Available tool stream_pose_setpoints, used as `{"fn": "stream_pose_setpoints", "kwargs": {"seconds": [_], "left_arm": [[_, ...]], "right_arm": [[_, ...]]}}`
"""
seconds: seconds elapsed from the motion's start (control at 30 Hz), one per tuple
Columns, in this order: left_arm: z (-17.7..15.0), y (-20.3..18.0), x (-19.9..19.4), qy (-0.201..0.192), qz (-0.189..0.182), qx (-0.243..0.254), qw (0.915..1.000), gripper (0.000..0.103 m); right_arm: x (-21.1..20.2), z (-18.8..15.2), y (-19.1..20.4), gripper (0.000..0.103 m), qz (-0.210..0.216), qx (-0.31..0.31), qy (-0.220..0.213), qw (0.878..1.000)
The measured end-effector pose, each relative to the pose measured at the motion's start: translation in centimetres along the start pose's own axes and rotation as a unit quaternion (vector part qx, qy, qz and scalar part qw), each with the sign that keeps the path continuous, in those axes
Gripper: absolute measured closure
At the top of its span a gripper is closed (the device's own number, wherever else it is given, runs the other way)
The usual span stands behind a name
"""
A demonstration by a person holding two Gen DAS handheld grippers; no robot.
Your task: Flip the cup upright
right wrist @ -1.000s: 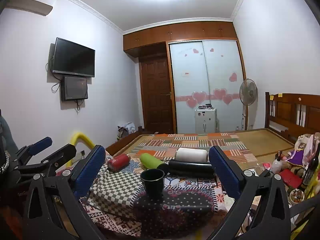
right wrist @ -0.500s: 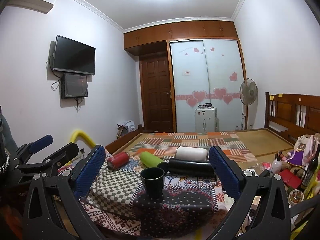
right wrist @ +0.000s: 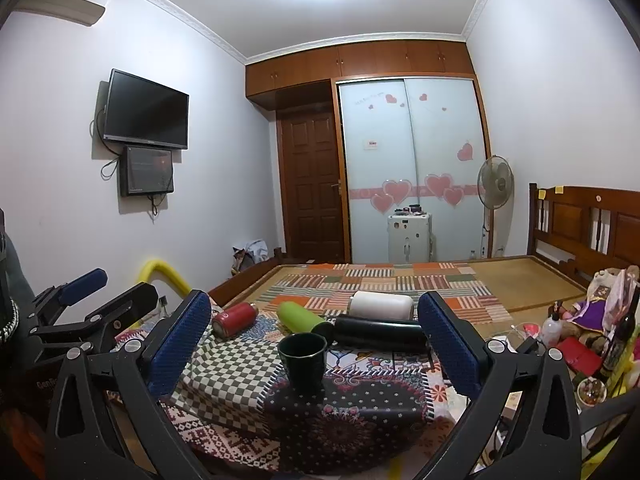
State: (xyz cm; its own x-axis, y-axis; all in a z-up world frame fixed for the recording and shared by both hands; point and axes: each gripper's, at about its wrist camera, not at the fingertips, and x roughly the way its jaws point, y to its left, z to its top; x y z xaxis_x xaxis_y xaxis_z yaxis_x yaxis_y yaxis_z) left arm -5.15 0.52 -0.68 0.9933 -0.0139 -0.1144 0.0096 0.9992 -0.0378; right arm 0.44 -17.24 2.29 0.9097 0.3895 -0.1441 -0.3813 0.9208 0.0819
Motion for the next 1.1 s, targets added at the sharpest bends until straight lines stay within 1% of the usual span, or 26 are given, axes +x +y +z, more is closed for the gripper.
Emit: {"fn": "stream_pose_setpoints", "kwargs": {"seconds": [0.5,1.1], "left_arm": [[0.11,0.00,-0.08,-0.004,-0.004,0.004,1.0000,0.000],[0.11,-0.45,0.15,0.001,-0.012,0.005,0.9999,0.000]], "right_arm": [[0.01,0.19,0.02,0.000,-0.004,-0.004,-0.001,1.000],[-0.15,0.30,0.13,0.000,-0.012,-0.009,-0.007,1.000]]}}
